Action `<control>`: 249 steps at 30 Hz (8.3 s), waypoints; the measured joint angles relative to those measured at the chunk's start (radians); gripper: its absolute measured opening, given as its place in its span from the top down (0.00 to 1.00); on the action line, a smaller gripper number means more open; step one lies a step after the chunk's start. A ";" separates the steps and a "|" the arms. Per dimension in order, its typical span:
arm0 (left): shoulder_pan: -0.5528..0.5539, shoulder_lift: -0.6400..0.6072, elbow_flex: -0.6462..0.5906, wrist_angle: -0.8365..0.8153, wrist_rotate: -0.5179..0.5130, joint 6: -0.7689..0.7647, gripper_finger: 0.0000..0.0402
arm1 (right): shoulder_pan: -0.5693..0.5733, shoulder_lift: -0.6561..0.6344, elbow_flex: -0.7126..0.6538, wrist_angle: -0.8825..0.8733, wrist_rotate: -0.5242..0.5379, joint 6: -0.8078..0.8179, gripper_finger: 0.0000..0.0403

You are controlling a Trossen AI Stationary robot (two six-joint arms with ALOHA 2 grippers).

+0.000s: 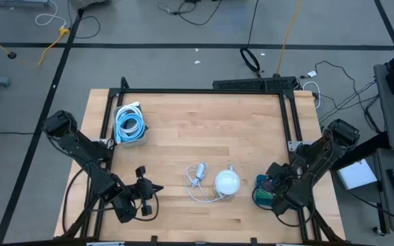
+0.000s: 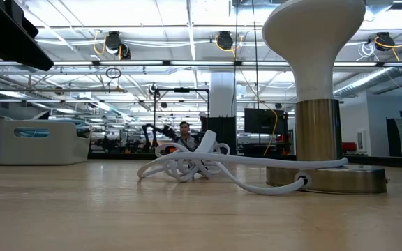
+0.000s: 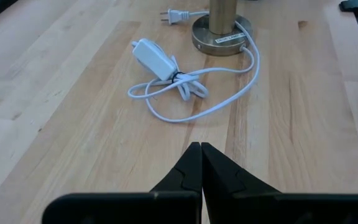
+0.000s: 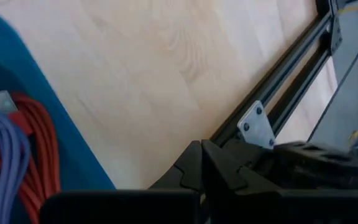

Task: Pick & Place USB Port
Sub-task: Move the blue bin to the bottom right of the table, then adjust the gray bin, then return to Home Position

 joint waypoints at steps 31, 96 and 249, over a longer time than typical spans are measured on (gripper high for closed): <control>-0.002 0.000 0.000 0.003 0.000 0.003 1.00 | -0.049 -0.015 -0.155 0.351 -0.127 -0.249 1.00; 0.000 0.000 0.000 -0.027 -0.003 -0.013 1.00 | 0.075 -0.089 0.050 0.516 0.085 -0.182 1.00; 0.279 -1.442 -0.620 -0.226 -0.057 0.138 1.00 | -0.243 -1.017 -0.795 1.725 0.022 -1.633 1.00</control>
